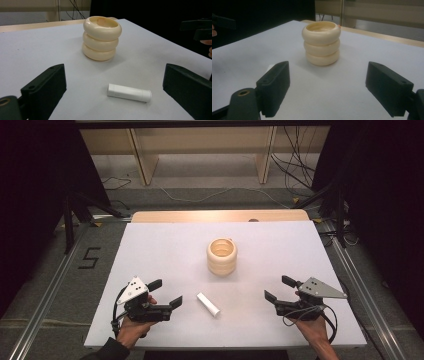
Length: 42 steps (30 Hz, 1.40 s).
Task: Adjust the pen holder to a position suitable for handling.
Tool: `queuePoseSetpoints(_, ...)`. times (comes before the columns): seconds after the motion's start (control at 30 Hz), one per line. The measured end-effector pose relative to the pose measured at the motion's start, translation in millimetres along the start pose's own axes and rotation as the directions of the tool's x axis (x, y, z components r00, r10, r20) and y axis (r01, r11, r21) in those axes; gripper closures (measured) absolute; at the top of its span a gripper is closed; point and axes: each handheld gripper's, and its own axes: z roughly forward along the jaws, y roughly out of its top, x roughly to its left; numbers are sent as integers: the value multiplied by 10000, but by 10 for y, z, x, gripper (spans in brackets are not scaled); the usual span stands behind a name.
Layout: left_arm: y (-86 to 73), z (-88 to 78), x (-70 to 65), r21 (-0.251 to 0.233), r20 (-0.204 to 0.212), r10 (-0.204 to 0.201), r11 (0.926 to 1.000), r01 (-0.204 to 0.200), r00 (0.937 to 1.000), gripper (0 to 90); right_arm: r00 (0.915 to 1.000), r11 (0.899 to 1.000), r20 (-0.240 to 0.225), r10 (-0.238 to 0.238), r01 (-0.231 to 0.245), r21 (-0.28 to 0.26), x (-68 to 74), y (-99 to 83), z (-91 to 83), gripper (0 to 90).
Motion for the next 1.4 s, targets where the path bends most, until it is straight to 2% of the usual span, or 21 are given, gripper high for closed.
queuePoseSetpoints(0.8,10,-12,5,-73,-21,-29,10000,29,10000,41,10000,9999,19,-68,68,106,-13,84,24,199)
queuePoseSetpoints(1.03,7,-6,8,-61,-31,-63,10000,63,10000,41,9999,9997,-71,-155,157,179,-58,196,32,199)
queuePoseSetpoints(1.1,7,-6,10,-59,-46,-66,10000,65,10000,41,9997,9995,-226,-119,125,292,-87,251,50,199)
queuePoseSetpoints(1.27,9,-11,19,-78,-84,-88,9999,87,9999,41,9989,9979,-304,-351,367,539,-100,337,89,195)
queuePoseSetpoints(1.4,11,-16,23,-111,-107,-99,9999,98,9999,40,9977,9951,-426,-530,563,809,-107,495,144,194)
